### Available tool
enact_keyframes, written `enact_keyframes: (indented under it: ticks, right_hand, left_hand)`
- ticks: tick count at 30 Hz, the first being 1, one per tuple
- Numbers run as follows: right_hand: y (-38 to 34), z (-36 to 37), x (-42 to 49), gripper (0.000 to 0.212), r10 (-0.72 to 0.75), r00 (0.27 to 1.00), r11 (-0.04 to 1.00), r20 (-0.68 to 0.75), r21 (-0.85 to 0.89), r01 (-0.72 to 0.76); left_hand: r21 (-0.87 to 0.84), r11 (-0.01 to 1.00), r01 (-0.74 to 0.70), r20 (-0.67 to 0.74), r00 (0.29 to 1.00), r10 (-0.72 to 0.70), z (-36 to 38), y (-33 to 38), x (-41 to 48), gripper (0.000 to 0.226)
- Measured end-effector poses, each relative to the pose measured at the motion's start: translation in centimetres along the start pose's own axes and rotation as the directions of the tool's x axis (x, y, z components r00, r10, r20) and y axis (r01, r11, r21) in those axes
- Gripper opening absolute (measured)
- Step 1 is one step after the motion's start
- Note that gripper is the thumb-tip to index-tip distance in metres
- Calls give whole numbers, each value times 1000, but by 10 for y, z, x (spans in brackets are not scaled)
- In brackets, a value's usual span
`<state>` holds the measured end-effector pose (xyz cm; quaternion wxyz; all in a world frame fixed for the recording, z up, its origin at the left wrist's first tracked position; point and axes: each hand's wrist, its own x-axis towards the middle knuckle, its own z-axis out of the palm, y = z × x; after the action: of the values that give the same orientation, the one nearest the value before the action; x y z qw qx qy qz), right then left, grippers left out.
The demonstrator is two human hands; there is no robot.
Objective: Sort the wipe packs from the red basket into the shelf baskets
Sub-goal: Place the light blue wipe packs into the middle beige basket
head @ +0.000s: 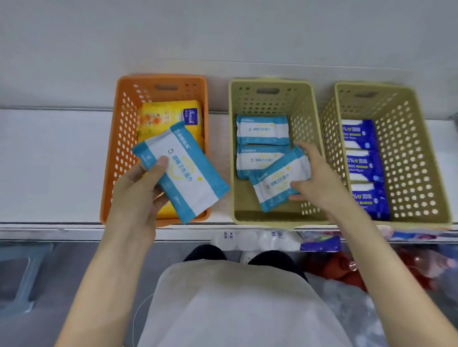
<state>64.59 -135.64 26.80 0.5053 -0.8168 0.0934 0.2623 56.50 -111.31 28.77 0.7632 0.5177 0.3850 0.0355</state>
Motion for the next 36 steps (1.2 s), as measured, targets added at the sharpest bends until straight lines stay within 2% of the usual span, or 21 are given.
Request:
enact_keyframes:
  ticks: [5,6,8,10,12,15,17,19,23,25,28,31,34,36]
  right_hand:
    - [4,19,17,47,138,983,987,121,-97,-127]
    - [7,22,21,42,172,979,980,108,-121,-158]
    - [14,22,28,41,189,981,935,44,-313,-167]
    - [19,20,31,60,193,981,817,26,-558,-146]
    - [21,20,30,75,199,979,690,48,-716,-105]
    - [21,25,32,66,198,977,527,74,-849,-42]
    - [20,27,35,54,200,977,454,69,-891,-30]
    - [20,27,40,46,192,980,436,55,-899,-35]
    - [22,25,52,44,203,977,560,64,-826,-62]
    - [23,25,55,44,241,967,587,86,-806,-75]
    - [28,29,54,36,210,974,502,80,-864,-38]
    - [34,34,51,39,93,995,379,39,-926,1]
    - [36,35,49,48,23,999,337,30,-941,20]
    - [38,33,49,46,4,999,343,45,-938,41]
  left_hand:
    - [-14,1000,18,2,1000,-18,-6,-2,-3,7]
    - [-18,1000,20,4,1000,-20,-6,-2,-3,8]
    - [-23,1000,20,7,1000,-20,-7,-3,-5,9]
    - [-36,999,17,-7,1000,-17,-10,-4,-4,8]
    - [-57,998,13,-21,1000,-14,-14,-3,-3,8]
    - [-71,997,11,-13,1000,-12,-17,-2,-2,7]
    - [-75,997,7,2,1000,-7,-17,-1,-2,7]
    - [-75,997,-3,15,1000,4,-17,-1,-2,9]
    - [-71,997,-15,23,1000,17,-17,-2,-2,12]
    - [-66,998,-9,24,1000,10,-17,-4,-2,12]
    - [-63,998,7,35,999,-4,-15,-7,-4,14]
    - [-61,998,10,53,999,-7,-14,-9,-6,16]
    - [-55,998,3,69,998,1,-13,-9,-8,18]
    - [-67,998,4,74,997,1,-12,-10,-8,22]
